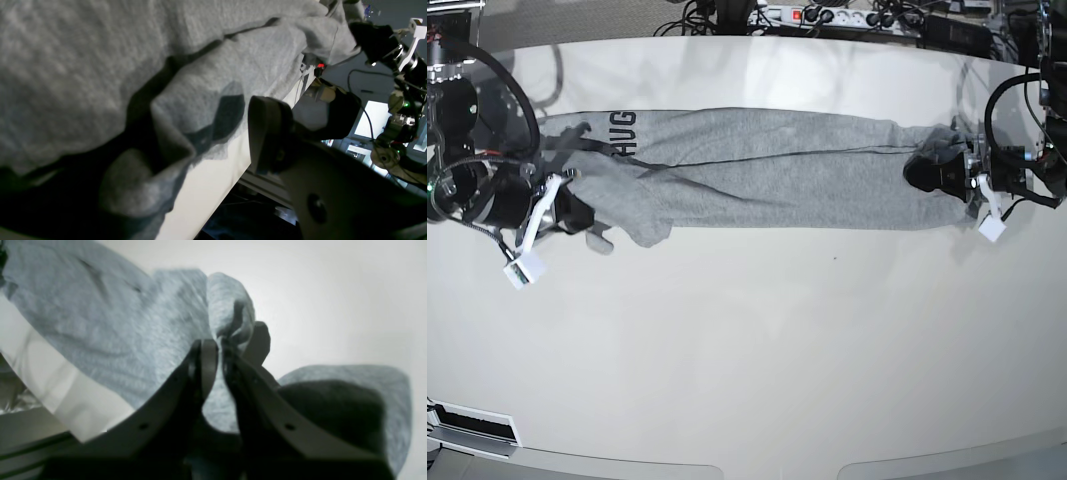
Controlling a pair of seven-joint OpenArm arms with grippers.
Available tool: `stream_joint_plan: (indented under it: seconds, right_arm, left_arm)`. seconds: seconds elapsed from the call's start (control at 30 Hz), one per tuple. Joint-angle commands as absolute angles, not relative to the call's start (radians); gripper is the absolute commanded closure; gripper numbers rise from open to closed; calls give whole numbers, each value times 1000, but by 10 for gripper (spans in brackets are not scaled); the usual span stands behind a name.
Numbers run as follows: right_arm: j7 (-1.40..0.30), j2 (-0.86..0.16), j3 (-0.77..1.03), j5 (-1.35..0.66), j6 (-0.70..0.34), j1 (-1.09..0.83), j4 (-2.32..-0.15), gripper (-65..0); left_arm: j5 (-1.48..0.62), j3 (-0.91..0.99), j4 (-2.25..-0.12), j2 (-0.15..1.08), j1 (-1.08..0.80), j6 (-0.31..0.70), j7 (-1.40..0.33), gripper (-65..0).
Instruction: Layout the t-shirt on the table in an organized manner, then fold the t-shirt properly
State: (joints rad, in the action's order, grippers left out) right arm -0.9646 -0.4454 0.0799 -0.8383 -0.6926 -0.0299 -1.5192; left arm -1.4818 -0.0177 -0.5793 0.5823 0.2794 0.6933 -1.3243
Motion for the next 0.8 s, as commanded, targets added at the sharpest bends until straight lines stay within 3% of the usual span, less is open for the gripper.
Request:
stream_joint_plan:
  seconds: [0.0,0.23,0.37,0.4,0.77]
  right_arm:
    - [-933,-460,86,-856,-698,4,-1538,0]
    - [-743,-455,86,-601,-698,59,-1536,-17]
    - [-687,-413,86,-453,-579,58,-1536,-340]
    - [-688,-404,86,-443,-565,58,-1536,-384]
    - [-688,-382,86,-453,-511,93,-1536,-394]
  left_arm:
    - [-1484,-13,-587,604,294,698,-1324,-351]
    - [-1484,-13,-587,604,293,698,-1324,-352]
    - [-1484,-13,-587,604,294,698,-1325,-352]
    - [-1484,-13,-587,604,294,698,-1325,-352]
    - [-1484,-13,-587,604,291,698,-1332,-352]
